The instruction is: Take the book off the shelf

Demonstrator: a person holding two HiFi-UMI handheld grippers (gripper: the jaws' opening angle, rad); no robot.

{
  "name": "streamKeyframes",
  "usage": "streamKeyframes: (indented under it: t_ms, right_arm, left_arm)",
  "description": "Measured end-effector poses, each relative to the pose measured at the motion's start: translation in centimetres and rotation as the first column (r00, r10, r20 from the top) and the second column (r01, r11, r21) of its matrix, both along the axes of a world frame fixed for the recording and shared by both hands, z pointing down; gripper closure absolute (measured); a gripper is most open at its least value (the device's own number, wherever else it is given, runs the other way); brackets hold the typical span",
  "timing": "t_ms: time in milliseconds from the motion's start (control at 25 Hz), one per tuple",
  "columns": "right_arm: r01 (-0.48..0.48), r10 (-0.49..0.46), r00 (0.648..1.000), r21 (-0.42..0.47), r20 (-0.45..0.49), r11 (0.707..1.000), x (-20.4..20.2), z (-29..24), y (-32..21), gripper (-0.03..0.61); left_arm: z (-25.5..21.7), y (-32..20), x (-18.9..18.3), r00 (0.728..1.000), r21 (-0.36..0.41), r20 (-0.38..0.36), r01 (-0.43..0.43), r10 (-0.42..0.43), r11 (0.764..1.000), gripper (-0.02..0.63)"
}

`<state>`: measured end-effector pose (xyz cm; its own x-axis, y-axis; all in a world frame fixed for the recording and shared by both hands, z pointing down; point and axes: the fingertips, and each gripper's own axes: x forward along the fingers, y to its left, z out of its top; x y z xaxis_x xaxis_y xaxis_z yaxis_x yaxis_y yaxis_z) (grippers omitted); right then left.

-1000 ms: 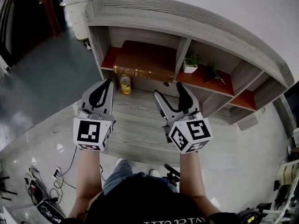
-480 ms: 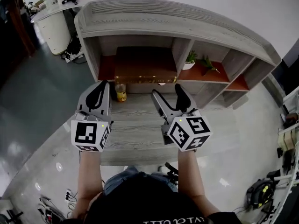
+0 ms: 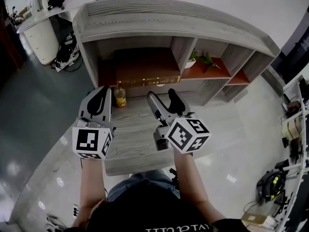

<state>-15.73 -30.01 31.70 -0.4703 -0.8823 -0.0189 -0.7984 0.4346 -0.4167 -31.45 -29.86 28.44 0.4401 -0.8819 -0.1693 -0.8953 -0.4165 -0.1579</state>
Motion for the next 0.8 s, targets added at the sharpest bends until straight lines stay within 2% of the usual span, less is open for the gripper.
streamKeyframes:
  t_ms: [80,160,280,360,440,560,800]
  right_arm:
    - [0.006,-0.001,0.991,-0.038,0.131,0.999,-0.1,0.5,-0.5,0.215]
    - [0.023,0.006,0.957,-0.095,0.291,0.995,0.1,1.2,-1.2,0.215]
    - [0.076,0.026,0.857,-0.177,0.514,0.981,0.5,2.3,-2.3,0.215]
    - [0.100,0.053,0.798,-0.220,0.600,0.970,0.9,3.0,-3.1,0.215]
    - [0.114,0.059,0.758,-0.222,0.650,0.968,1.1,3.1,-3.9,0.216]
    - [0.124,0.066,0.720,-0.222,0.691,0.967,0.9,2.9,-5.4,0.216]
    - [0.128,0.149,0.697,-0.326,0.702,0.937,0.0,4.0,-8.5,0.216]
  left_arm:
    - [0.0,-0.3,0.0,1.000,0.002,-0.002,0.003,-0.003,1.000,0.601]
    - [0.0,-0.6,0.0,1.000,0.002,-0.006,0.011,-0.011,1.000,0.601]
    - [0.0,-1.0,0.0,1.000,0.002,-0.011,0.028,-0.028,1.000,0.601]
    - [0.0,-1.1,0.1,0.999,-0.002,-0.010,0.041,-0.041,0.999,0.601]
    - [0.1,-1.0,0.2,0.999,-0.005,-0.004,0.048,-0.048,0.999,0.601]
    - [0.3,-0.7,0.4,0.998,-0.011,0.010,0.058,-0.058,0.998,0.601]
    - [0.5,-0.2,0.6,0.997,-0.017,0.041,0.065,-0.064,0.998,0.601]
